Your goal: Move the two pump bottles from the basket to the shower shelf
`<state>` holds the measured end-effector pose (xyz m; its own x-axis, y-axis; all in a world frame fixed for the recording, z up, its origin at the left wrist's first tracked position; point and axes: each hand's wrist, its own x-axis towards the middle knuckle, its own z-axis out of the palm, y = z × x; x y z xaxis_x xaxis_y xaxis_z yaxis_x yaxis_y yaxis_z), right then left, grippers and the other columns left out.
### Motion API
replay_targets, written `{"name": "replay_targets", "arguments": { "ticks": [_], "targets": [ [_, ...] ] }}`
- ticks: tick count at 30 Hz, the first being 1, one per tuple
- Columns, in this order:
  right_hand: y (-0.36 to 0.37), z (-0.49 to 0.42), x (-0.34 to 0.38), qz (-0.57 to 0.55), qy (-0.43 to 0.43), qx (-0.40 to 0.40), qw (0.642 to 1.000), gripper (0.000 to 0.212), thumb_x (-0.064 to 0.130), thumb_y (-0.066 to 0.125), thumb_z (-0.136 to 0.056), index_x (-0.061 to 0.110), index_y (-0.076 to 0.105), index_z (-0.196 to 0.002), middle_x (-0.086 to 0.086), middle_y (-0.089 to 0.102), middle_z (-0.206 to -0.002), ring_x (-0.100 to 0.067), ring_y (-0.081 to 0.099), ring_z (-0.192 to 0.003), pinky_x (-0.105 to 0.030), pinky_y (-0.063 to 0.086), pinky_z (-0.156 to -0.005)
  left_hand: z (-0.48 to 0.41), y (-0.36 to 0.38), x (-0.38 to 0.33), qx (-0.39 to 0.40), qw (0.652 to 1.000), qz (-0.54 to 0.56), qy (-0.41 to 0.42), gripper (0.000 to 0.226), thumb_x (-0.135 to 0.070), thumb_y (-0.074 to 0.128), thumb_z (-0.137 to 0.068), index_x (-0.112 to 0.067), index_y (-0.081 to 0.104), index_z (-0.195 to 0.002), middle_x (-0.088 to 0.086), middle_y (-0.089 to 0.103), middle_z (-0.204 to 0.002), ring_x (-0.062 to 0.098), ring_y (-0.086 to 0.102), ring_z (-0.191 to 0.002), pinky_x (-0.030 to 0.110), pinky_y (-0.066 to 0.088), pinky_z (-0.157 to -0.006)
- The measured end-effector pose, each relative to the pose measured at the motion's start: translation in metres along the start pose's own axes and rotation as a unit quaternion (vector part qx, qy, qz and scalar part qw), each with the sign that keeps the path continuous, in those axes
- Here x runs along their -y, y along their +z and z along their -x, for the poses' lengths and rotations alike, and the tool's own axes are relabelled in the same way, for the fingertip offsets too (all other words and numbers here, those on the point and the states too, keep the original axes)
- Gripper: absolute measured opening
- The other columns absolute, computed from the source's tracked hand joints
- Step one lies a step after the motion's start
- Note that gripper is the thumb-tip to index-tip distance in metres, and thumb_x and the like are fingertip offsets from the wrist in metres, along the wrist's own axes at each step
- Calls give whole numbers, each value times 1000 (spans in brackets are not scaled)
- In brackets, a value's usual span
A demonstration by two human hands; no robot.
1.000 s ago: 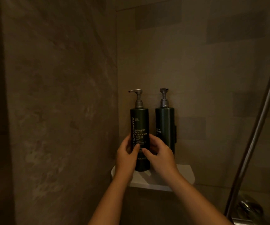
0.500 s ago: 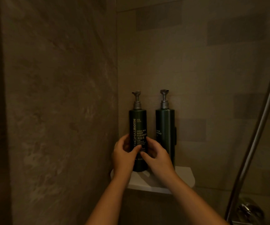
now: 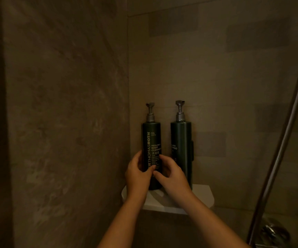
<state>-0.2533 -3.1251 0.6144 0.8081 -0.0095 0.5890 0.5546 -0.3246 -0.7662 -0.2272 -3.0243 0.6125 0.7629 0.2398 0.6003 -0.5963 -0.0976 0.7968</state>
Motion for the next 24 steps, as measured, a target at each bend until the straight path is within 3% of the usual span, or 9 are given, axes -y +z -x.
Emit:
{"name": "replay_targets", "arguments": {
  "ticks": [8,11,14,16,20,24],
  "targets": [
    [-4,7,0,-4,2,22,1000,54,5,59,-84,20,39,-132,-2,50,-132,-11,46,-120,-29,41,-99,8,-4,0,3,1000,-27,6,58,2,69,-74,-17,48,-126,12,57,-123,21,54,-110,39,46,-93],
    [-8,14,1,7,-16,28,999,54,6,59,-85,21,38,-132,1,48,-132,-7,44,-120,-18,40,-95,13,-5,0,6,999,-39,9,60,-1,68,-76,-17,45,-129,11,54,-126,20,51,-114,43,45,-97],
    [-19,24,2,16,-45,36,998,52,7,59,-85,34,40,-125,20,49,-121,16,45,-107,-1,38,-81,24,-10,0,3,997,-67,28,59,-6,68,-78,-20,43,-130,3,52,-127,13,49,-112,24,44,-89],
    [-29,33,4,20,-54,27,998,51,9,59,-85,43,40,-117,29,46,-114,24,43,-100,3,38,-77,36,-15,-1,-2,994,-97,51,58,-10,68,-78,-23,43,-129,-2,51,-122,7,46,-107,13,38,-80],
    [-45,54,7,106,-80,-18,991,46,18,59,-85,37,41,-123,31,43,-112,22,38,-100,8,32,-74,65,-20,-6,13,982,-163,97,50,-16,65,-82,-22,45,-128,1,52,-124,11,45,-113,29,39,-92],
    [-50,71,10,206,-88,-41,974,43,24,56,-87,28,43,-128,21,42,-116,9,36,-106,11,26,-72,90,-27,-13,21,954,-259,148,40,-21,59,-85,-19,50,-124,2,55,-125,6,38,-113,29,35,-93]
  ]
}}
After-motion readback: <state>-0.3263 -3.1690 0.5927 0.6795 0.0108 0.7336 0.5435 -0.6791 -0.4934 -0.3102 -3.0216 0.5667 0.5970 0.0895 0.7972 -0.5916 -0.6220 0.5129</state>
